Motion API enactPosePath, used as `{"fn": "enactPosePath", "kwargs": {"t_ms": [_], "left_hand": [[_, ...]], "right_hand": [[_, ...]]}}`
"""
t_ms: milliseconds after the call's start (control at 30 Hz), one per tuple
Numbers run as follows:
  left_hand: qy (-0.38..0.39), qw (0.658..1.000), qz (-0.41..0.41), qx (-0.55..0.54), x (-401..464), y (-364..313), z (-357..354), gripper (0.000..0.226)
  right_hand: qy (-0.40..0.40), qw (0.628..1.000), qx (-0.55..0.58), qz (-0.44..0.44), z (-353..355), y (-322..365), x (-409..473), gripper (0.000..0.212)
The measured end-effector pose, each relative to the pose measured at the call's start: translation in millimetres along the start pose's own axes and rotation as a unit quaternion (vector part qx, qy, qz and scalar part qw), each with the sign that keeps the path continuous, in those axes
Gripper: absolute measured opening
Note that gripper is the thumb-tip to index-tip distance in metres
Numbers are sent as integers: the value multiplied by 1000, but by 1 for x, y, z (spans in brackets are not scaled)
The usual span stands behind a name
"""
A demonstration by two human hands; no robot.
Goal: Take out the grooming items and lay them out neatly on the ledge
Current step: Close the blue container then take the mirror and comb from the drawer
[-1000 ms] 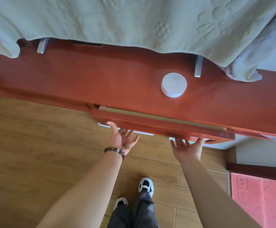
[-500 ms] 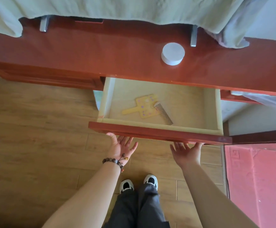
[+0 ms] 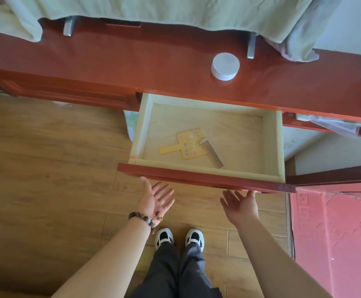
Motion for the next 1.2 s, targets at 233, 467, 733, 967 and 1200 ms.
{"fn": "enactPosePath", "kwargs": {"t_ms": [233, 467, 733, 967, 1200], "left_hand": [[68, 877, -277, 387, -102, -69, -51, 19], [-40, 604, -423, 674, -21, -131, -134, 15], [-101, 462, -326, 819, 54, -118, -146, 24], [-79, 447, -260, 852, 60, -119, -145, 11], [-39, 585, -247, 772, 39, -131, -144, 20]], "right_hand": [[189, 907, -370, 77, -41, 4, -109, 20], [35, 751, -548, 367, -124, 76, -88, 20], [-2, 471, -805, 360, -159, 68, -18, 68], [22, 482, -802, 351, -162, 67, -5, 44], [63, 566, -744, 349, -163, 85, -23, 13]]}}
Point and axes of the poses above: each hand's wrist, its own x-axis towards the middle knuckle, its own z-axis out of the back of the hand, y = z × x, the point moved 5 cm from there along x, towards the middle knuckle, and after that the axes turned 6 degrees about -y, right-handed, at the moved point
